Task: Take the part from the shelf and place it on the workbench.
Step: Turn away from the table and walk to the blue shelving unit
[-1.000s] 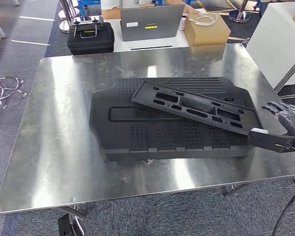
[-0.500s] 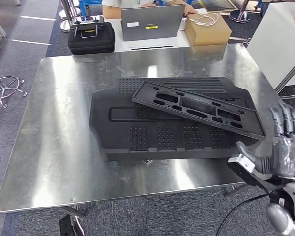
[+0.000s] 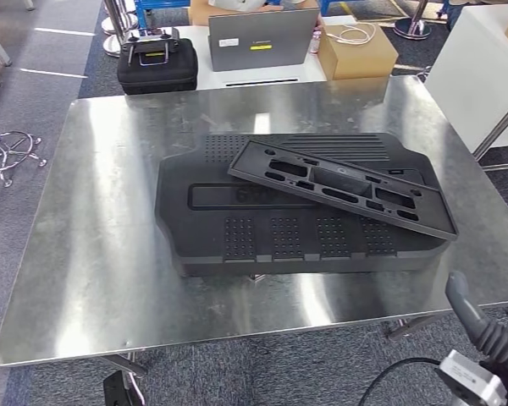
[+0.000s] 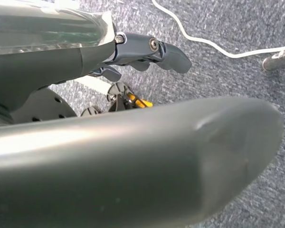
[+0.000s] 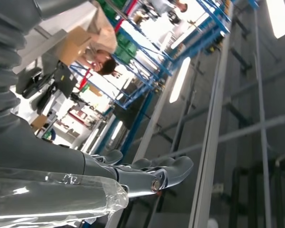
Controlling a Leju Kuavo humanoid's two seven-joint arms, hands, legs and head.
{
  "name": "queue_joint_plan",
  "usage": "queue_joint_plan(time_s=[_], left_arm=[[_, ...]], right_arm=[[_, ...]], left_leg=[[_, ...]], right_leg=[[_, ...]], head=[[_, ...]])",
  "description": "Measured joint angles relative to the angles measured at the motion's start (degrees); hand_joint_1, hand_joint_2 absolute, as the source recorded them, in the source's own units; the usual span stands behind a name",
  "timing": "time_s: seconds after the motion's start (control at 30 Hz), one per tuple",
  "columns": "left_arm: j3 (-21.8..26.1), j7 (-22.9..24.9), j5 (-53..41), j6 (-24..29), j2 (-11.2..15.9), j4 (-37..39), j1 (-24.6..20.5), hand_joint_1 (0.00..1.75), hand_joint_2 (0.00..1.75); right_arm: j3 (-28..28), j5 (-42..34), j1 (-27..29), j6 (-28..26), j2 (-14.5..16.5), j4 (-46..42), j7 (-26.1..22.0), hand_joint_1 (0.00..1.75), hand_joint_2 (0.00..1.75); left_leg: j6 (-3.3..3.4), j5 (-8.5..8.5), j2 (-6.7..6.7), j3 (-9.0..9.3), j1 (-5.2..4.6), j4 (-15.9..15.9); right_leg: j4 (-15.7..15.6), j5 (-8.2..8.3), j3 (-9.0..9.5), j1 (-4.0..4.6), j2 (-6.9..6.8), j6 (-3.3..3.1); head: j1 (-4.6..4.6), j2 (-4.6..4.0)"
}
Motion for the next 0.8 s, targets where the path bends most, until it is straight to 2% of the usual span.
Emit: queue_joint_plan(time_s=[0.1,0.17,0.23,0.3,0.33,0.37,0.4,0.47,0.5,0.53,0.57,0.67,0.73,0.8], left_arm=[[0.19,0.12,0.00,0.39,-0.01,0.00,0.00,0.00,0.00],[0.43,0.11,0.00,0.52,-0.05,0.00,-0.03,0.00,0.00],[0.69,0.08,0.00,0.62,-0.10,0.00,-0.10,0.00,0.00],[0.86,0.08,0.00,0.68,-0.13,0.00,-0.10,0.00,0.00],[0.92,0.09,0.00,0.69,-0.15,0.00,-0.05,0.00,0.00],[0.96,0.09,0.00,0.70,-0.15,0.00,-0.02,0.00,0.00],[0.99,0.09,0.00,0.71,-0.16,0.00,-0.01,0.00,0.00],[1.03,0.08,0.00,0.71,-0.13,0.00,-0.03,0.00,0.00],[1.09,0.08,0.00,0.72,-0.10,0.00,-0.06,0.00,0.00],[1.15,0.08,0.00,0.74,-0.08,0.00,-0.08,0.00,0.00],[1.22,0.07,0.00,0.75,-0.06,0.00,-0.08,0.00,0.00],[1.33,0.08,0.00,0.80,-0.07,0.00,-0.03,0.00,0.00],[1.34,0.09,0.00,0.80,-0.07,0.00,-0.05,0.00,0.00],[1.36,0.09,0.00,0.80,-0.07,0.00,-0.03,0.00,0.00]], right_arm=[[-1.25,-1.47,2.12,0.00,2.23,-1.62,-1.52,0.00,1.75],[-1.92,-2.23,3.16,-0.03,3.00,-2.39,-1.90,0.00,1.75],[-2.59,-2.96,3.96,-0.08,3.40,-2.81,-2.22,0.00,1.75],[-3.21,-3.68,4.83,-0.09,3.68,-2.88,-2.40,0.00,1.75],[-3.50,-3.95,5.32,-0.09,3.80,-2.86,-2.42,0.00,1.75],[-3.77,-4.16,5.76,-0.09,3.91,-2.82,-2.43,0.00,1.75],[-4.04,-4.37,6.13,-0.09,4.00,-2.77,-2.44,0.00,1.75],[-4.49,-4.78,6.60,-0.09,4.11,-2.56,-2.44,0.00,1.75],[-4.65,-4.96,6.77,-0.08,4.17,-2.41,-2.44,0.00,1.75],[-4.79,-5.09,6.99,-0.08,4.22,-2.27,-2.40,0.00,1.75],[-4.92,-5.19,7.21,-0.08,4.27,-2.12,-2.36,0.00,1.75],[-5.24,-5.38,7.61,-0.09,4.44,-2.02,-2.28,0.00,1.75],[-5.42,-5.44,7.66,-0.09,4.59,-1.98,-2.28,0.00,1.75],[-5.57,-5.49,7.81,-0.08,4.75,-1.81,-2.28,0.00,1.75]], left_leg=[[0.30,-0.04,0.00,0.05,-0.16,-0.09],[0.65,0.36,0.19,0.49,0.13,-0.91],[0.94,0.69,0.41,0.94,0.46,-1.59],[0.95,0.69,0.44,1.00,0.53,-1.63],[0.90,0.66,0.44,1.02,0.58,-1.62],[0.81,0.61,0.43,1.07,0.66,-1.59],[0.63,0.52,0.41,1.18,0.82,-1.54],[-0.04,0.23,0.34,1.46,1.11,-1.36],[-0.48,0.08,0.31,1.50,1.14,-1.16],[-0.91,0.03,0.28,1.46,1.09,-1.03],[-1.28,0.07,0.27,1.40,1.03,-0.99],[-1.99,-0.31,0.29,1.19,1.32,-0.70],[-2.13,-3.28,0.31,-0.37,1.41,3.27],[-2.02,-7.41,0.31,-3.47,1.30,11.05]], right_leg=[[-0.20,0.06,0.07,-0.19,0.03,0.29],[0.51,-0.58,-0.01,-0.22,0.03,0.62],[4.75,-3.19,-1.79,-0.43,0.02,1.14],[11.97,-6.30,-5.43,-0.93,0.01,1.77],[14.55,-6.85,-6.88,-1.24,0.00,2.08],[15.24,-6.29,-7.47,-1.56,-0.02,2.38],[13.64,-4.65,-6.97,-1.88,-0.03,2.71],[6.42,-0.49,-3.90,-2.43,-0.01,3.49],[3.31,0.81,-2.59,-2.50,0.11,3.50],[1.56,1.35,-1.91,-2.45,0.22,3.26],[1.13,1.22,-1.84,-2.28,0.36,2.79],[0.98,1.69,-2.08,-2.02,0.43,1.03],[0.78,2.01,-2.22,-1.90,0.24,0.15],[0.80,2.20,-2.51,-1.53,0.04,-0.37]], head=[[-0.02,-0.01],[0.00,0.00],[0.04,0.00],[0.07,-0.01],[0.07,-0.01],[0.07,-0.01],[0.07,0.00],[0.11,0.01],[0.12,0.01],[0.11,0.00],[0.11,-0.01],[0.04,0.00],[0.03,0.00],[0.02,-0.01]])
